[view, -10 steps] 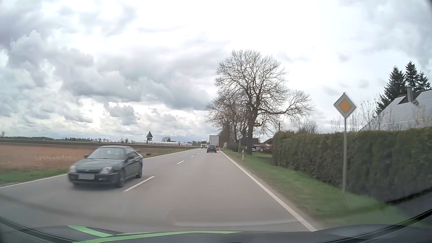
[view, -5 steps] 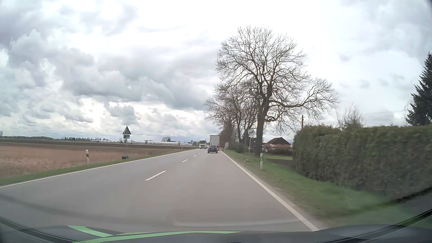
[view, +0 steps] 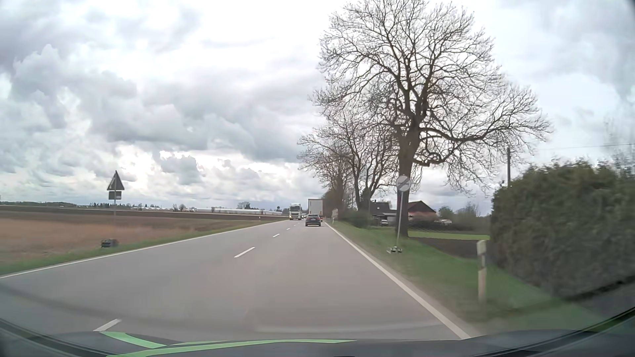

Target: Follow the waypoints while adhering to traffic rules and regulations

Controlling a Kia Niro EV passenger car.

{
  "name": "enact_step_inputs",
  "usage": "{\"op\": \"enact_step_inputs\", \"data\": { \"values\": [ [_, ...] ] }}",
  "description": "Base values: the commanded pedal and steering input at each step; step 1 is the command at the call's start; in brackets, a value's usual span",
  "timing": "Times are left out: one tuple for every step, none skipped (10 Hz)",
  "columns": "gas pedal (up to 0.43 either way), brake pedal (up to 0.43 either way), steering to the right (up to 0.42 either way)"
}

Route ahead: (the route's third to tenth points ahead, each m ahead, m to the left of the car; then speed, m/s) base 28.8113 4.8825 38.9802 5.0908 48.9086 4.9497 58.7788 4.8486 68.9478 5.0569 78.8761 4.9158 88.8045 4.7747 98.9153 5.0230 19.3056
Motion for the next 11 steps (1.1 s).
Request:
{"op": "enact_step_inputs", "data": {
  "values": [
    [0.189, 0.0, 0.002],
    [0.177, 0.0, 0.003],
    [0.169, 0.0, 0.003],
    [0.169, 0.0, 0.003],
    [0.157, 0.0, 0.003],
    [0.157, 0.0, 0.003],
    [0.15, 0.0, 0.003],
    [0.15, 0.0, 0.003],
    [0.138, 0.0, 0.004],
    [0.138, 0.0, 0.004],
    [0.138, 0.0, 0.003]
  ]
}}
